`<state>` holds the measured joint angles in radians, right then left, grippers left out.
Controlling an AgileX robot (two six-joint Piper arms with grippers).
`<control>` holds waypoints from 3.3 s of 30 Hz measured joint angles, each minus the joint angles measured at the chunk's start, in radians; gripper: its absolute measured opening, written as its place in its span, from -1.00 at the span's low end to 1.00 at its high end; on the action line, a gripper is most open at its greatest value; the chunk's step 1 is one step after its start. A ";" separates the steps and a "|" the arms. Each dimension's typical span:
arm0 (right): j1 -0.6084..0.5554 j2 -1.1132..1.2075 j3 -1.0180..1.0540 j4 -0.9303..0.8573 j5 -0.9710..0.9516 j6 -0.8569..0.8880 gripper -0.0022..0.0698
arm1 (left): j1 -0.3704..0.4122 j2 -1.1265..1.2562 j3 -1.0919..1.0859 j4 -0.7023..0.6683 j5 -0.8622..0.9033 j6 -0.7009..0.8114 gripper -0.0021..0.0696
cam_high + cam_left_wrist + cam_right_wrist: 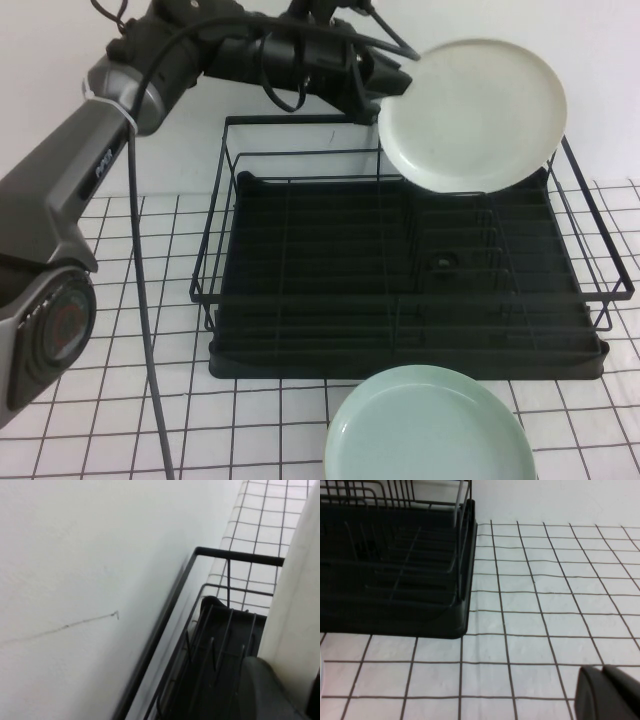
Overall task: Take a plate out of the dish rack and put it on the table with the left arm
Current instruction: Grasp the plate from the shelf, then place the plate from the table
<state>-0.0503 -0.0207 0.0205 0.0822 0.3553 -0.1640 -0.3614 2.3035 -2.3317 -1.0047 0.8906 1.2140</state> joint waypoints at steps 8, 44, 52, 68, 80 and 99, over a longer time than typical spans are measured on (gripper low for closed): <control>0.000 0.000 0.000 0.000 0.000 0.000 -0.94 | 0.000 -0.038 -0.004 0.003 0.013 0.003 -0.91; 0.000 0.000 0.000 0.000 0.000 0.000 -0.94 | -0.054 -0.155 -0.008 0.385 0.287 -0.457 -0.93; 0.000 0.000 0.000 0.000 0.000 0.000 -0.94 | -0.069 -0.198 -0.008 0.432 0.355 -0.542 -0.93; 0.000 0.000 0.000 0.000 0.000 0.000 -0.94 | -0.224 -0.370 0.013 0.602 0.370 -0.664 -0.93; 0.000 0.000 0.000 0.000 0.000 0.000 -0.94 | -0.243 -0.681 0.436 0.659 0.281 -0.735 -0.93; 0.000 0.000 0.000 0.000 0.000 0.000 -0.94 | -0.243 -0.913 1.311 0.357 -0.324 -0.687 -0.93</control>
<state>-0.0503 -0.0207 0.0205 0.0822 0.3553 -0.1640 -0.6048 1.3903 -1.0208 -0.6479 0.5662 0.5266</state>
